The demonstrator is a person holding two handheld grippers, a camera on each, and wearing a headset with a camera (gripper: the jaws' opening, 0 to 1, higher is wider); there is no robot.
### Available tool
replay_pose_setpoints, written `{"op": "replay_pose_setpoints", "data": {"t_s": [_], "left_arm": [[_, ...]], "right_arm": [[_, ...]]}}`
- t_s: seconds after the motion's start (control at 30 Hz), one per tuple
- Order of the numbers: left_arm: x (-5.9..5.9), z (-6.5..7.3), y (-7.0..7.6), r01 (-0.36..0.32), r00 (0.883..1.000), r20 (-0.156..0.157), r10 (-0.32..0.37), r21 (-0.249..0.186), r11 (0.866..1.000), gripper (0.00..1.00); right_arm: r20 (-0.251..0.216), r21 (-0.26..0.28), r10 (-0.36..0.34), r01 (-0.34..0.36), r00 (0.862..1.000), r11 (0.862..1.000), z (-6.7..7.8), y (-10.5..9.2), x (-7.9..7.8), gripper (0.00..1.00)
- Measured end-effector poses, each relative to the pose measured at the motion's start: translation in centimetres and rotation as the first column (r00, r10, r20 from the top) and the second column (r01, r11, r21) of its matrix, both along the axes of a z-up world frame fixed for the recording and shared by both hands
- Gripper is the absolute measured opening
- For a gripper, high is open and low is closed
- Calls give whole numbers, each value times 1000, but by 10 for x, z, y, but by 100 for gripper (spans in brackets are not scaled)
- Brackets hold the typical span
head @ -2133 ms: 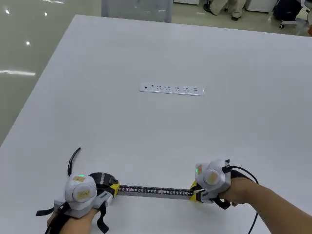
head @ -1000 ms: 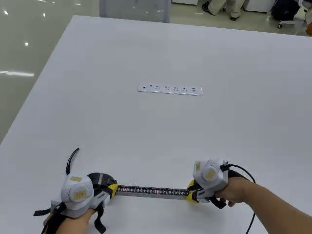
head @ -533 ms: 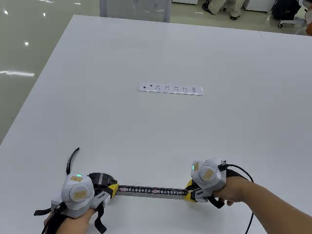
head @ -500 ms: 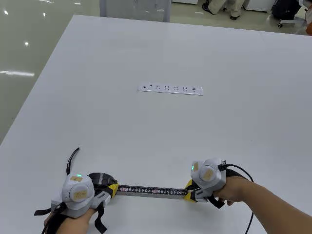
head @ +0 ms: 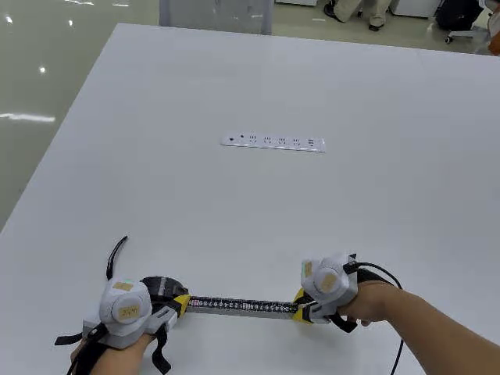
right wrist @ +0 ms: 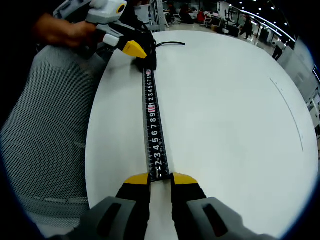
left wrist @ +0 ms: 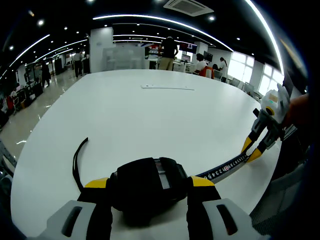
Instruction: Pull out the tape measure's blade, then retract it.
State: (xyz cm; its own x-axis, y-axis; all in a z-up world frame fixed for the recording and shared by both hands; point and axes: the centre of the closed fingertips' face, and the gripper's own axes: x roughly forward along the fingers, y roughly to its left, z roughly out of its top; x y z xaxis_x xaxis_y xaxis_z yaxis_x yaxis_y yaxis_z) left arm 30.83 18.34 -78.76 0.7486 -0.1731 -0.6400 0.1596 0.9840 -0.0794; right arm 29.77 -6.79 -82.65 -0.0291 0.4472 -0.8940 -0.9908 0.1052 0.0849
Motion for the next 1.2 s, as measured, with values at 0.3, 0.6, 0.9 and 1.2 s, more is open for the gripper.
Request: {"op": "replay_pose_setpoints", "data": {"t_s": [0.3, 0.6, 0.9, 1.2], "left_arm": [[0, 0, 0, 0, 1000, -1, 0, 0, 1000, 57], [0, 0, 0, 2, 1000, -2, -2, 2, 1000, 57], [0, -1, 0, 2, 1000, -2, -2, 0, 1000, 57], [0, 0, 0, 2, 1000, -2, -2, 0, 1000, 57]], "right_arm": [[5, 11, -1, 0, 1000, 1000, 1, 7, 0, 14], [3, 15, 4, -4, 1000, 1000, -1, 12, 0, 14], [5, 19, 9, -9, 1000, 1000, 0, 16, 0, 14], [4, 23, 8, -8, 1000, 1000, 1, 21, -1, 14]]}}
